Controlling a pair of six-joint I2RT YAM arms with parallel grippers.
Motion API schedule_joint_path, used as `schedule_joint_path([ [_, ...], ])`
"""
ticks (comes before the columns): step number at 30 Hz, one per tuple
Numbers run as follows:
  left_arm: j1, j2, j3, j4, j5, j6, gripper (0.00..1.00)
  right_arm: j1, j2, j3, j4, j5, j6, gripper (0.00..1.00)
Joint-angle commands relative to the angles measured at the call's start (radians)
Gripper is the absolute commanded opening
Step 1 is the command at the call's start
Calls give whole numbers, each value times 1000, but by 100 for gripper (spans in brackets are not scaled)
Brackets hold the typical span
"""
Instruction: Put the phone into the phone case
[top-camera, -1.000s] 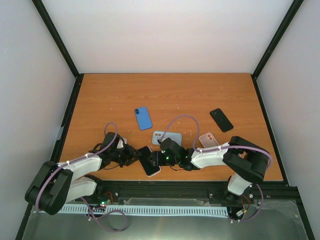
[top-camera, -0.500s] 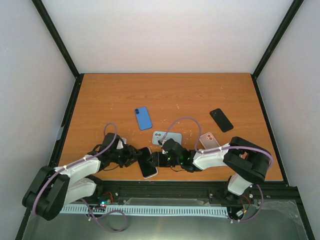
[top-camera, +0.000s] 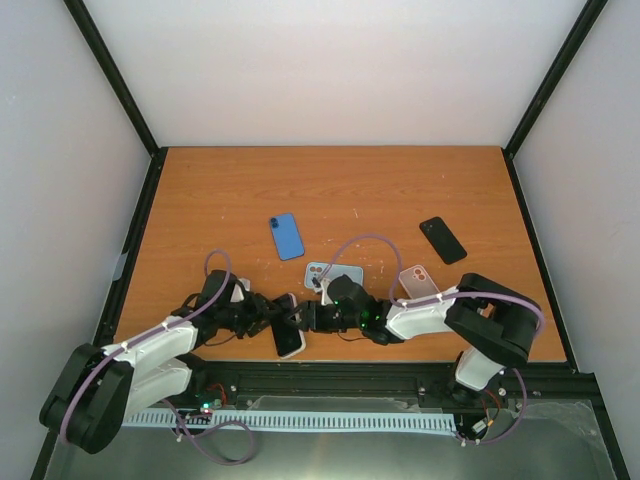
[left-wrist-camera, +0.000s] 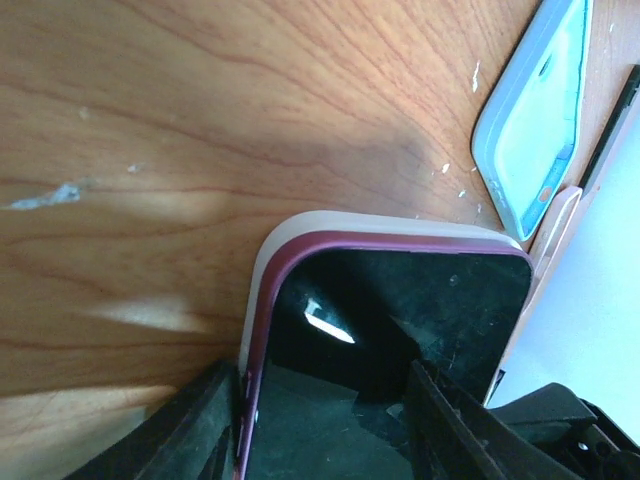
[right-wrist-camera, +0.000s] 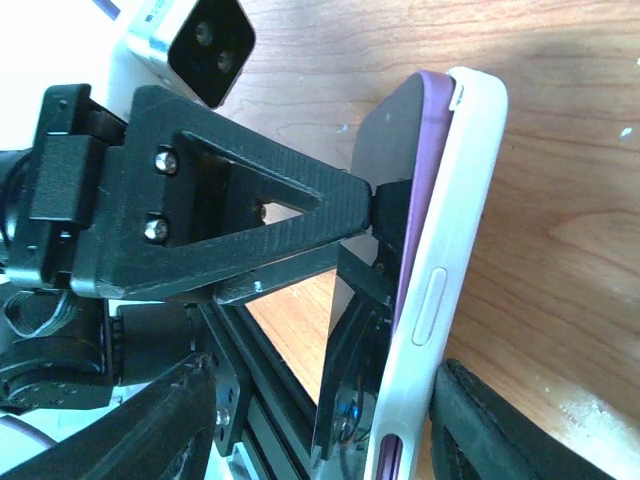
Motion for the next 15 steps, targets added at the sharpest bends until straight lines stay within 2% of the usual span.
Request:
schedule_joint_path([
  [1,-23,6,-11,28,90,-36,44,10,42,25,144,-52,15,56],
  [7,-24,-7,-18,37,94,-49,44,9,54,38,61,2,-8,41],
  [15,-24,-31,-46,54,91,-74,44,7,98,36,78,8,16,28],
])
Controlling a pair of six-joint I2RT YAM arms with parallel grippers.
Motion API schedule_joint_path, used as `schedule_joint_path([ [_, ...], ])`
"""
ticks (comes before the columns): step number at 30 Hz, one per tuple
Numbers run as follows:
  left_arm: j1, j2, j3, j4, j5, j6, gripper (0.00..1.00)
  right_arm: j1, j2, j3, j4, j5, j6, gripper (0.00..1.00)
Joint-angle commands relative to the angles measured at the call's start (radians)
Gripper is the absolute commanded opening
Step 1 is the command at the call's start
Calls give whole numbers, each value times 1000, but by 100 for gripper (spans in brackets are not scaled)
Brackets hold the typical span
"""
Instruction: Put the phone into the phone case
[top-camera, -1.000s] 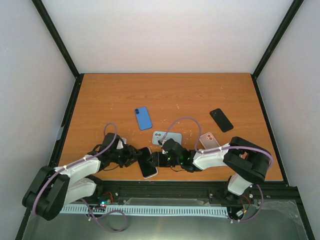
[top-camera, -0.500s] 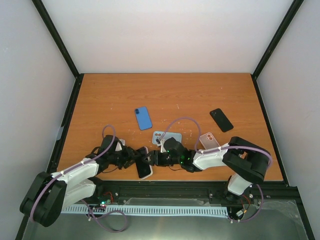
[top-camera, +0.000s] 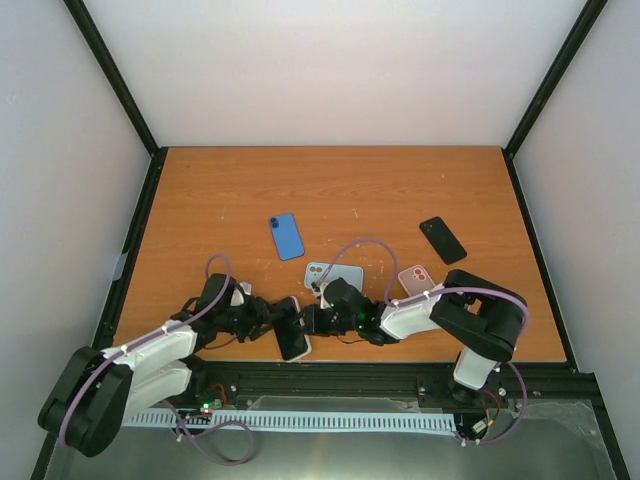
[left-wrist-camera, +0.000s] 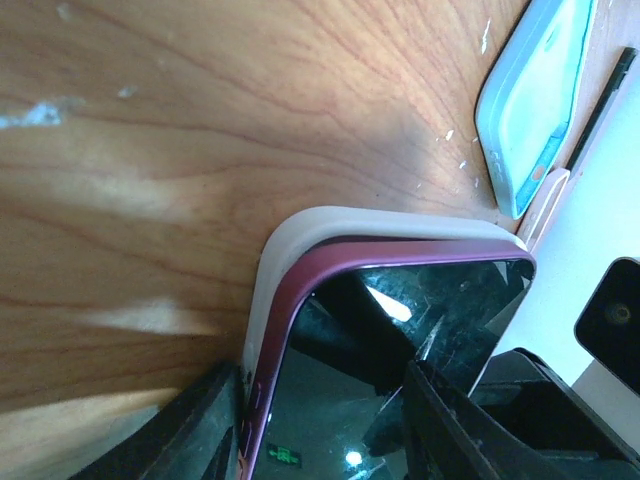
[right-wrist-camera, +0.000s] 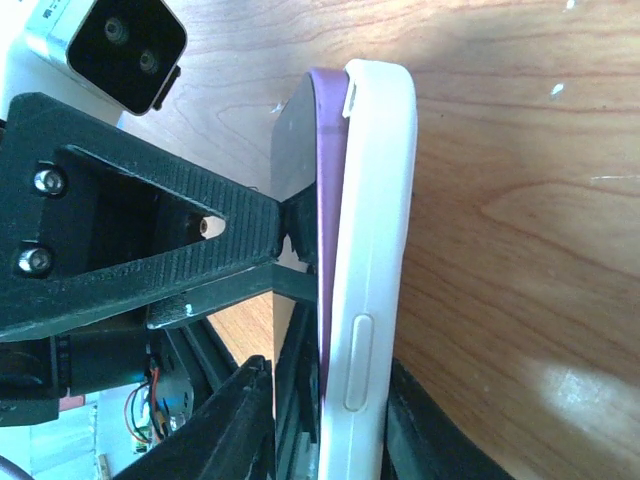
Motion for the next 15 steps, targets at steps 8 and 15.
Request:
schedule_joint_path([
  [8,-19,-20,-25,58,75,-45,44,-1,23,22,84,10,1,18],
  [15,-20,-138,20,21,60,-14,69,-35,-76,-29,78,17,-18,15],
])
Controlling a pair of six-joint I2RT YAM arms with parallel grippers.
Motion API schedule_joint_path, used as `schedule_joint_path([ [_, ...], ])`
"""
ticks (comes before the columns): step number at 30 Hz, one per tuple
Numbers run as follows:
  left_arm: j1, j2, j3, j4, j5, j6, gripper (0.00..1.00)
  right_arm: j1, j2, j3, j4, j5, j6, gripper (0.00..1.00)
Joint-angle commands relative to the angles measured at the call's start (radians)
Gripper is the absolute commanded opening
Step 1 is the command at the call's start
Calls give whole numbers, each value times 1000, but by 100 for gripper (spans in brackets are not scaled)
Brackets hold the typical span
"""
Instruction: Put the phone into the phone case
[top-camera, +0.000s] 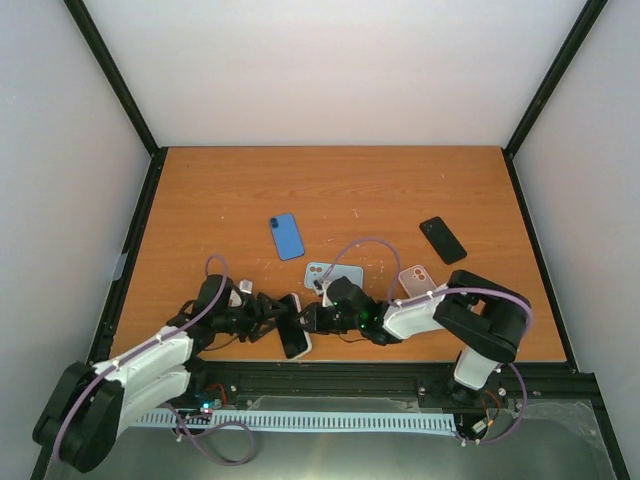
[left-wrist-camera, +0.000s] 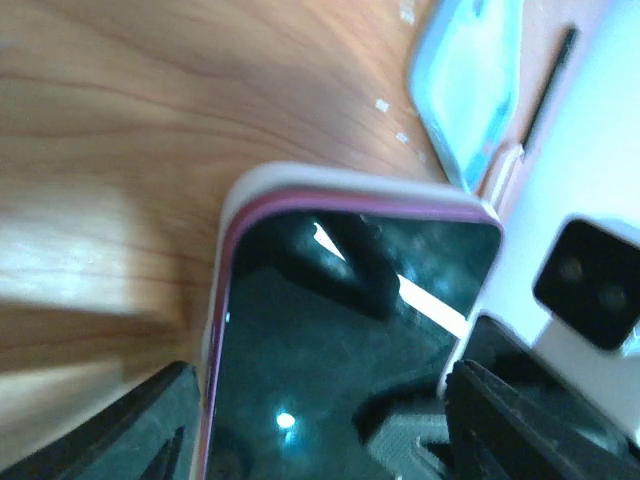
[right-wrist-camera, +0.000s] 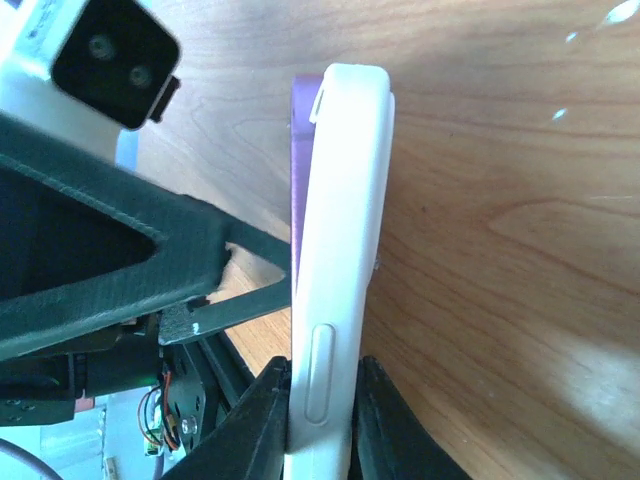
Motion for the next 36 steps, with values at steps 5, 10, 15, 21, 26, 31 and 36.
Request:
schedule_joint_path([
  [5,-16,-154,150,-90,10,79,89,-54,-238,-71,-7,40,-56,14],
  [10,-16,-209,275,-191,-1,161,100,-98,-425,-114,-50,36,-54,14],
  [15,-16,-268,305,-9,127,177,99,-102,-600,-116,-91,55,-62,14],
  [21,-16,-332,213,257,242,79,94,-102,-673,-132,65,39,3,15],
  [26,-16,-358,113,513,291,-45,85,-102,-681,-130,147,39,47,14],
  [31,-16,-353,98,549,300,-59,79,-102,-668,-133,231,31,94,15],
  [36,-17,-330,77,642,314,-96,68,-102,-634,-122,294,18,127,15],
])
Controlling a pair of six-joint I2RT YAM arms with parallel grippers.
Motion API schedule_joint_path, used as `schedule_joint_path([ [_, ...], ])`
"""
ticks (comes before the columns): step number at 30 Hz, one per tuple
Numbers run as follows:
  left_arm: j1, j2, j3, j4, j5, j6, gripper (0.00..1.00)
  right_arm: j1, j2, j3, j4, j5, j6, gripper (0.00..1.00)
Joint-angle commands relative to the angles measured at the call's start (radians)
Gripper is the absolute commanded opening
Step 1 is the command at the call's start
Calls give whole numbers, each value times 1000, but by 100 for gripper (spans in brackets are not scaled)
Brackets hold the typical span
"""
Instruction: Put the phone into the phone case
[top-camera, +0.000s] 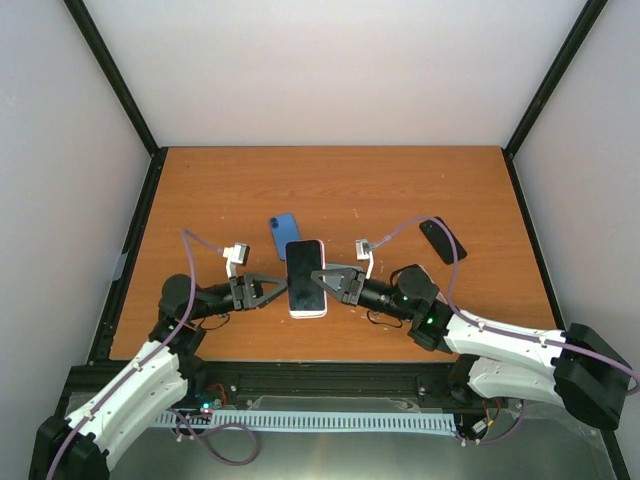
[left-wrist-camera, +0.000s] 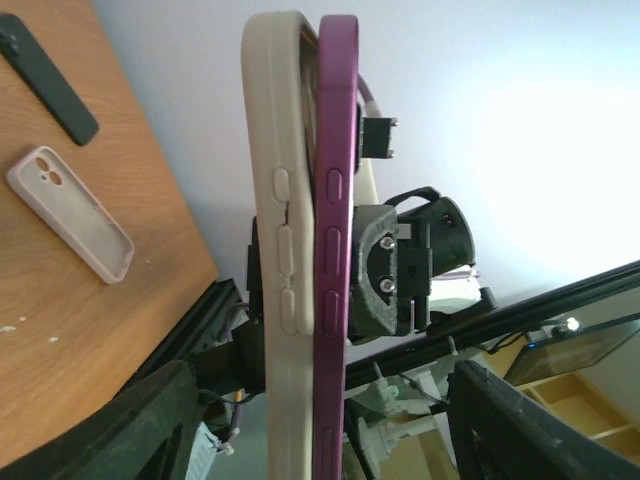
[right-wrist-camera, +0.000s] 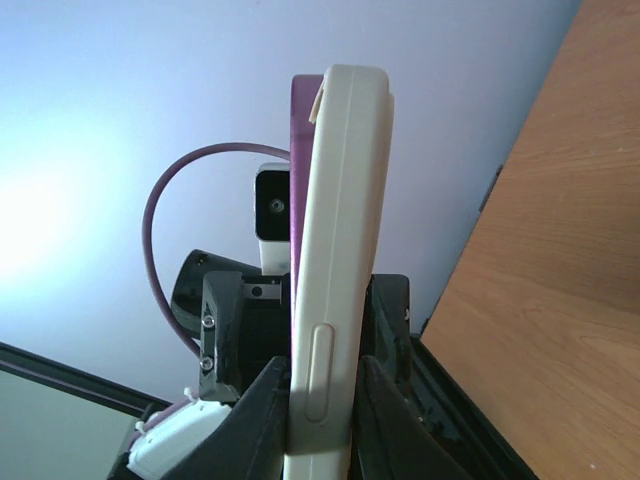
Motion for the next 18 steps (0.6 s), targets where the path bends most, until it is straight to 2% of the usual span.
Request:
schedule_joint_path([
  [1,-9,13,-13,159,31,-45,64,-4,19,17,168,-13,48,15],
  [5,-8,25,-15,160,34,-46,47,-3,45,24,218,-21,73,15],
  [12,-9,31,-12,143,30,-31,30,-4,98,9,309,-39,121,16],
  [15,-9,37,-14,121,23,-18,19,-4,124,2,341,-60,136,19],
  [18,-9,34,-11,81,11,4,15,-4,126,-17,329,-51,135,24],
])
